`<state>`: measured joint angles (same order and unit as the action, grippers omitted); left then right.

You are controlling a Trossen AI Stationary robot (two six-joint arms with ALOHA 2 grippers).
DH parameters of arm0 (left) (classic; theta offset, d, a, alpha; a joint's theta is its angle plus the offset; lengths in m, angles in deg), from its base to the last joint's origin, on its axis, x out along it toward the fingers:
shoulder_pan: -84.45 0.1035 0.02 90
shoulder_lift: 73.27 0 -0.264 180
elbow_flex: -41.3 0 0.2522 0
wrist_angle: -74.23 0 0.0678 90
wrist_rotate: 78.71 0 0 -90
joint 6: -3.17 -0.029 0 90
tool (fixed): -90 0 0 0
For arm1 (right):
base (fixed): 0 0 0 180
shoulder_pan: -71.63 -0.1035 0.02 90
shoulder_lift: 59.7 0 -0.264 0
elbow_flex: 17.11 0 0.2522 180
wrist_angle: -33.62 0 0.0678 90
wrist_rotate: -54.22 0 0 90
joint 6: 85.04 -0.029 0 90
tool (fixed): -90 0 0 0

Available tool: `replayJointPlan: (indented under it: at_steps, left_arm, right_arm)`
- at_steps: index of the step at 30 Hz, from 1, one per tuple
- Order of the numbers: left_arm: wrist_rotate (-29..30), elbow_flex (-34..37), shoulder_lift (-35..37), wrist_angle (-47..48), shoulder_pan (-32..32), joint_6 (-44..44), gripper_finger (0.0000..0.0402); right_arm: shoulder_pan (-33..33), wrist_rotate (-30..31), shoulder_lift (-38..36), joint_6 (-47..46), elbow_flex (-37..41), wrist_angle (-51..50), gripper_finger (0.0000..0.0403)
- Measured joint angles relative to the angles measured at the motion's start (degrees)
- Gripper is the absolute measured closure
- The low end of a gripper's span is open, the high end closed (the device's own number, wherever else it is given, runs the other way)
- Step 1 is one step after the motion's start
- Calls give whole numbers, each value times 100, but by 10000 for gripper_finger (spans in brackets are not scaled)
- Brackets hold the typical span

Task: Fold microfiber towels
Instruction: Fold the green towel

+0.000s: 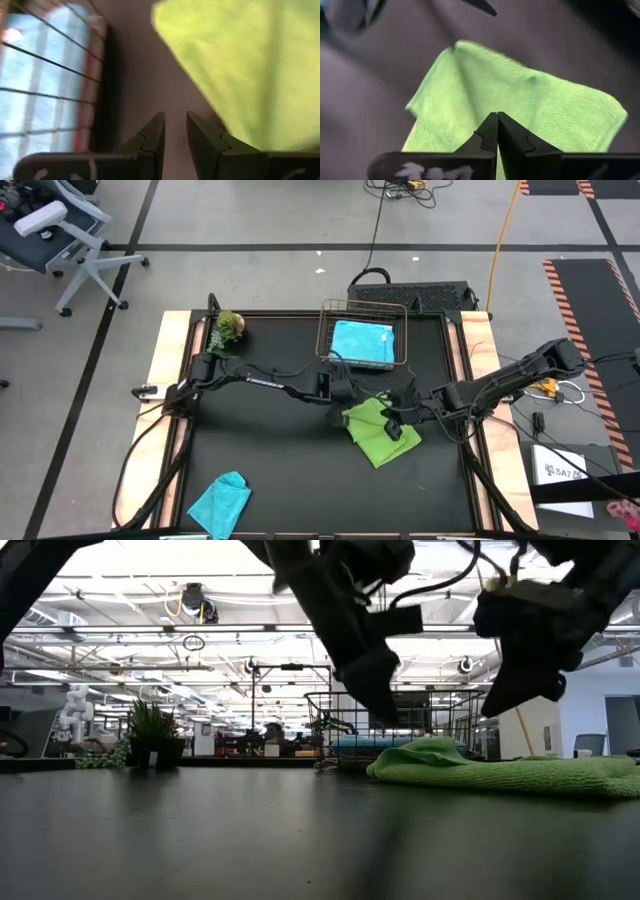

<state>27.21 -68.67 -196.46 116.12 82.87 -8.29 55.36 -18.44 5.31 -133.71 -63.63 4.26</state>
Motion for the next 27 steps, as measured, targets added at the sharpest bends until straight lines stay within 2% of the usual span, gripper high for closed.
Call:
replayJointPlan:
  at_steps: [4,7,10,13,17,21,27]
  left_arm:
    - [-215,0,217,1269,-160,337,320]
    - [35,0,356,2139,-370,749,320]
    - [118,5,515,2564,-636,1220,321]
    - [241,303,595,2700,-922,1690,321]
    - [189,1245,868,2849,-1302,2746,321]
    - [192,2167,1506,2811,-1727,3922,321]
    - [521,3123,2645,2193,-2152,4945,321]
  right_arm:
    - [-143,-112,36,719,-508,-510,403]
    - [-192,-200,236,1024,-1064,-1234,403]
    - [-211,-447,626,1347,-1620,-1567,403]
    - [-318,-633,1129,1734,-2058,-1813,403]
    - [-564,-681,1808,2173,-2533,-1893,403]
    - [-726,-653,2388,2278,-2798,-1923,403]
    - [-556,-1272,3038,2243,-3068,-1804,387]
